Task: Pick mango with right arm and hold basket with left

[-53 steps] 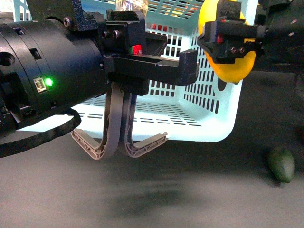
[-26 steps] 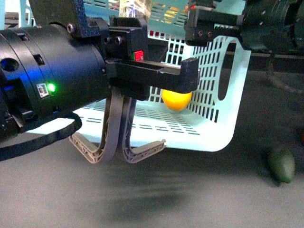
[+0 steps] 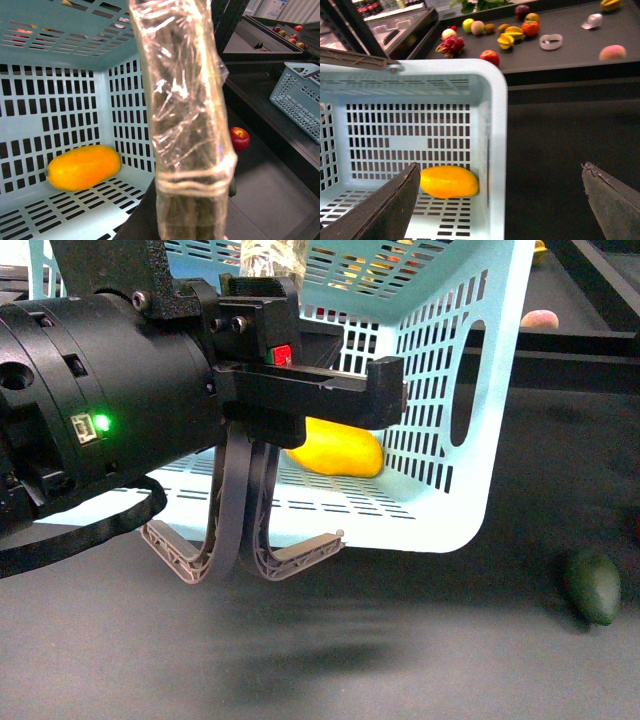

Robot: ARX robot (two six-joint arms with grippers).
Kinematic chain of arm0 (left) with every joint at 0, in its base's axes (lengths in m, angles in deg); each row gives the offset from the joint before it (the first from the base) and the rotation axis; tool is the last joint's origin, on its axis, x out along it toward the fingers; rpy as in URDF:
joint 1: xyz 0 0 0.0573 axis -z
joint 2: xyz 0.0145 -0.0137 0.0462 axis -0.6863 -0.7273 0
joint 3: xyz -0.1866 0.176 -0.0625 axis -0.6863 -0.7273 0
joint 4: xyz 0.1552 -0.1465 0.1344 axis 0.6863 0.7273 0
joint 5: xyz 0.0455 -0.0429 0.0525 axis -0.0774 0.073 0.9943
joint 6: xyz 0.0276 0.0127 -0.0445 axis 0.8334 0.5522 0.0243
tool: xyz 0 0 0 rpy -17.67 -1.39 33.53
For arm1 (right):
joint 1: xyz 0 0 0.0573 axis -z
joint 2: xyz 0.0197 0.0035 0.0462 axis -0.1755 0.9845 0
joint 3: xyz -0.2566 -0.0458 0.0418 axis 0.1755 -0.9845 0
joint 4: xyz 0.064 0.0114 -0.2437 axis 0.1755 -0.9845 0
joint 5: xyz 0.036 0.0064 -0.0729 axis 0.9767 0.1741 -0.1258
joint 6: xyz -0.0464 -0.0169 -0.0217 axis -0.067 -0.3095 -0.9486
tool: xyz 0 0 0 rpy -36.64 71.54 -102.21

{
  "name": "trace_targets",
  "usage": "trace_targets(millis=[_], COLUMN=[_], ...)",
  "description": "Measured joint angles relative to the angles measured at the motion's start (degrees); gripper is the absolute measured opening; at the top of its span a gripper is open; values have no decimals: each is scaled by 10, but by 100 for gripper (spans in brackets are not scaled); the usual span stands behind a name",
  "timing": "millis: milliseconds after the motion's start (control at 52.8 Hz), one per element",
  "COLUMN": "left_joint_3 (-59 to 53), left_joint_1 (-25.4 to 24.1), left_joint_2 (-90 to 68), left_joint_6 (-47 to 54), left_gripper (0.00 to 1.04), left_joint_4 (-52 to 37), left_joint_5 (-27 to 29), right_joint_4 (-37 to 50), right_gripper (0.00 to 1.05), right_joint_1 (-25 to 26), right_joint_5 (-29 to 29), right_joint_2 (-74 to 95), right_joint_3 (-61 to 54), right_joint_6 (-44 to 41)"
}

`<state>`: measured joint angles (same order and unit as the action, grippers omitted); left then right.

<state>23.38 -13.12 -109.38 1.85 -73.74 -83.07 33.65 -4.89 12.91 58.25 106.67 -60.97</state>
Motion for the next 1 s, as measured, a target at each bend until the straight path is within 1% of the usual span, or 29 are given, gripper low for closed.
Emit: trace_targets(millis=[57, 152, 303, 379, 645, 682, 701, 739, 758, 853, 872, 910, 1005], left_joint_3=[0, 0, 0, 0, 0, 0, 0, 0, 0, 0, 0, 0, 0], left_joint_1=[0, 1, 1, 1, 1, 1, 1, 1, 1, 1, 1, 1, 1], left_joint_2=[0, 0, 0, 0, 0, 0, 0, 0, 0, 0, 0, 0, 0], left_joint_6=[0, -1, 0, 0, 1, 0, -1, 0, 0, 0, 0, 0, 0], left_gripper=[8, 8, 8, 8, 8, 8, 8, 8, 8, 8, 8, 8, 8], left_joint_4=[0, 0, 0, 0, 0, 0, 0, 0, 0, 0, 0, 0, 0], left_joint_5=[-2, -3, -3, -3, -2, -2, -2, -2, -3, -3, -3, -3, -3], right_joint_4=[-20, -59, -121, -158, -160, -104, -61, -30, -18, -22, -23, -30, -44], right_gripper=[97, 97, 97, 97, 97, 91, 85, 80, 75, 59, 57, 50, 36], right_joint_1=[4, 7, -3, -22, -28, -20, -11, -3, 4, 28, 31, 40, 57], right_joint_5=[-8, -38, -118, -169, -174, -148, -121, -106, -95, -75, -73, -65, -49], right_joint_2=[-40, -120, -245, -319, -340, -344, -349, -357, -366, -395, -397, -409, -429], right_joint_3=[-19, -57, -115, -151, -156, -175, -191, -205, -213, -224, -225, -229, -236], right_joint_6=[6, 12, 16, 17, 17, -11, -43, -70, -89, -129, -132, -139, -147])
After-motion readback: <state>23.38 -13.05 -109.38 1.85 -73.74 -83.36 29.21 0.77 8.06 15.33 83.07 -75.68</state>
